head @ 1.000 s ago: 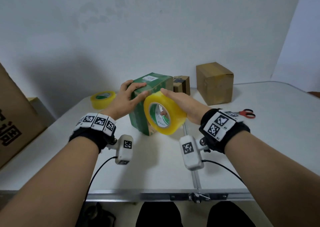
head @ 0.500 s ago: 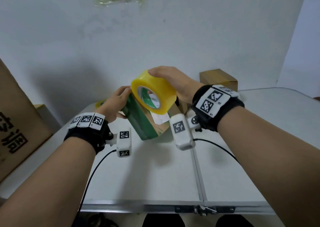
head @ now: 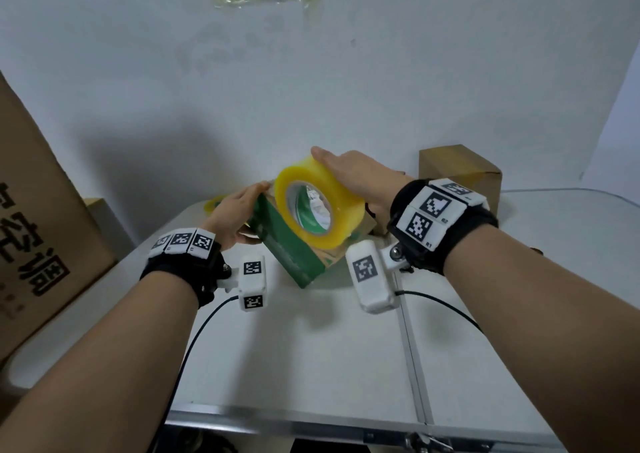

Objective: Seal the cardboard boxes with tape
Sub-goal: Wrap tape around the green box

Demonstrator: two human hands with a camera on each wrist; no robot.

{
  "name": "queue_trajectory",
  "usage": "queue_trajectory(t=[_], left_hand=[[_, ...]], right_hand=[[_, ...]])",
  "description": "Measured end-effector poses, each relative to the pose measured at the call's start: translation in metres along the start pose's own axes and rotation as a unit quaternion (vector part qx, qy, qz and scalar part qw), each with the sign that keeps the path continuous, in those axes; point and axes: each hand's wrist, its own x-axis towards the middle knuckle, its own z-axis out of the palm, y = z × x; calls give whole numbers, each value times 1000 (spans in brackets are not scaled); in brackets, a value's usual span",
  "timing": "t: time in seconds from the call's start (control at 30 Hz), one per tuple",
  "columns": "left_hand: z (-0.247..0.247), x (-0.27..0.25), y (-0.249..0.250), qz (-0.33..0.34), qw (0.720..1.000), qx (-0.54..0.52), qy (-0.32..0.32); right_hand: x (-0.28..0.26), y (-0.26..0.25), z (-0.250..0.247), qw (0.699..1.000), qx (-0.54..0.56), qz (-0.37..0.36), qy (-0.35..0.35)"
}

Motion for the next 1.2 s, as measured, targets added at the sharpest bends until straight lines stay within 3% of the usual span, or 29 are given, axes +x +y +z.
queue_trajectory(t=[0.23,0.4,0.6,0.7,0.9,1.03,1.2], left_hand=[[9,-5,3,4,1000,0,25],[14,-8,8,13,998,4,60],[18,-10,8,22,997,-6,77],[18,-13,7,-7,996,-51,79],[18,-25,-24,-64,991,-116,19],[11,-20,-36,-102,982,-158,24],[12,-18,-36,-81,990,-116,11]], right_hand=[[-21,17,-5,999,-17,34,5],[-38,13,-23,987,-160,23,1],[-43,12,-27,979,-198,16,37],[-46,6,-32,977,-207,12,52],[-50,4,-25,985,-169,17,15],[-48,8,-20,998,-40,30,24],[-47,11,-6,998,-7,29,51]])
